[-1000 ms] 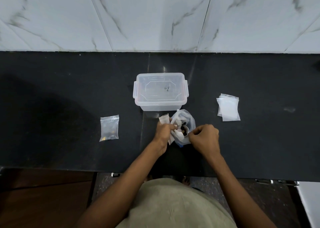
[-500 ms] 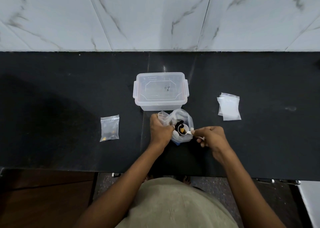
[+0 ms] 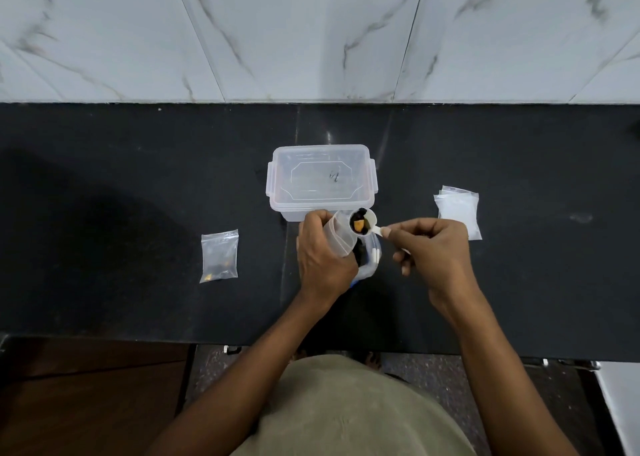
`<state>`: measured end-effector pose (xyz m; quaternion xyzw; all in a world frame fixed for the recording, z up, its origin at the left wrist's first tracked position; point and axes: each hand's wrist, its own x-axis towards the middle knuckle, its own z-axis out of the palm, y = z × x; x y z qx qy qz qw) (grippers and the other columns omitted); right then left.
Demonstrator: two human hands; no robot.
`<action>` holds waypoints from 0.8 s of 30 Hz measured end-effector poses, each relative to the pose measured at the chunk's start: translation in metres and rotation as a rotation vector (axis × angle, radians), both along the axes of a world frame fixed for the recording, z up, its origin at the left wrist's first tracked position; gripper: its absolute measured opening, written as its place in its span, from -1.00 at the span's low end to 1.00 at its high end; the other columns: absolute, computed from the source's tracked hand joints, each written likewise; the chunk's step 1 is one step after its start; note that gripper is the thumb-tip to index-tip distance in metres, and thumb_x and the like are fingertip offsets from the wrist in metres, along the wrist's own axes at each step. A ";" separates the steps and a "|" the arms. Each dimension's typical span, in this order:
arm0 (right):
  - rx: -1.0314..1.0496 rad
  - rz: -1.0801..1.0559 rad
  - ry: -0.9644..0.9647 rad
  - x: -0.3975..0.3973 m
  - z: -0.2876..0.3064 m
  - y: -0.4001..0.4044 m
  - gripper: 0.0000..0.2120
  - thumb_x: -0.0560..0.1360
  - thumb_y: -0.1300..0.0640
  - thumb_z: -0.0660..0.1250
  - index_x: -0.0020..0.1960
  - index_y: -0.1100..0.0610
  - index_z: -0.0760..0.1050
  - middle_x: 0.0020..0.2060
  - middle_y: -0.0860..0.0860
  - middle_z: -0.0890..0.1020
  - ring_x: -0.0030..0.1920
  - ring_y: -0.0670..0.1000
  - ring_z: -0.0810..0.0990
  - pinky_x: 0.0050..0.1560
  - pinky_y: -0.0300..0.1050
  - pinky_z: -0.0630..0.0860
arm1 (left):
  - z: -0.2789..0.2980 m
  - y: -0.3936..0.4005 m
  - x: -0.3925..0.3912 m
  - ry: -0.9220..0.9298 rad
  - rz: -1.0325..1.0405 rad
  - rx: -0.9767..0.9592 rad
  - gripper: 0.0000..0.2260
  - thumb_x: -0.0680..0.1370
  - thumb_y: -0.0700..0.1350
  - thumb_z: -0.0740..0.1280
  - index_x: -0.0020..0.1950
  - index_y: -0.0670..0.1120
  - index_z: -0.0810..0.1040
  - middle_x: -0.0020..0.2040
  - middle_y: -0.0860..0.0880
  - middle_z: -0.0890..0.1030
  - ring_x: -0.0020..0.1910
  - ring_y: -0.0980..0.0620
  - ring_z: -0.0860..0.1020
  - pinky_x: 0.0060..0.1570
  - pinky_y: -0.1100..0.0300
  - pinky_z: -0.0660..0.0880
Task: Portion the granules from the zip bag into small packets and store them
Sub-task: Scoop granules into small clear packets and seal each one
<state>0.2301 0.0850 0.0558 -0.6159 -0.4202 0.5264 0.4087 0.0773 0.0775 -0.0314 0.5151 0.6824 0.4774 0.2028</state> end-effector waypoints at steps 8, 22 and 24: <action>0.519 0.065 -0.514 -0.028 -0.004 -0.019 -0.90 0.37 0.32 0.53 -0.22 0.15 0.72 -0.32 -0.05 0.55 -0.35 -0.07 0.55 -0.33 -0.37 0.42 | 0.009 0.005 0.006 -0.143 -0.058 0.061 -0.54 0.29 -0.12 0.58 0.02 0.02 0.38 -0.11 0.00 0.56 -0.17 -0.02 0.54 -0.17 0.06 0.53; 1.137 0.102 -0.733 -0.022 -0.027 -0.029 -0.94 0.43 0.39 0.54 -0.17 0.39 0.68 -0.28 0.20 0.60 -0.38 0.07 0.57 -0.37 -0.11 0.54 | 0.025 0.008 0.010 -0.259 -0.075 0.131 -0.59 0.29 -0.05 0.50 0.02 -0.03 0.39 -0.14 -0.06 0.57 -0.24 0.06 0.51 -0.25 0.30 0.47; 1.151 0.085 -0.732 -0.021 -0.026 -0.028 -0.94 0.42 0.39 0.54 -0.18 0.39 0.69 -0.29 0.21 0.61 -0.38 0.07 0.58 -0.34 -0.13 0.53 | 0.027 0.007 0.011 -0.258 -0.080 0.127 -0.58 0.29 0.04 0.47 0.03 -0.03 0.39 -0.13 -0.06 0.57 -0.22 0.08 0.51 -0.23 0.35 0.46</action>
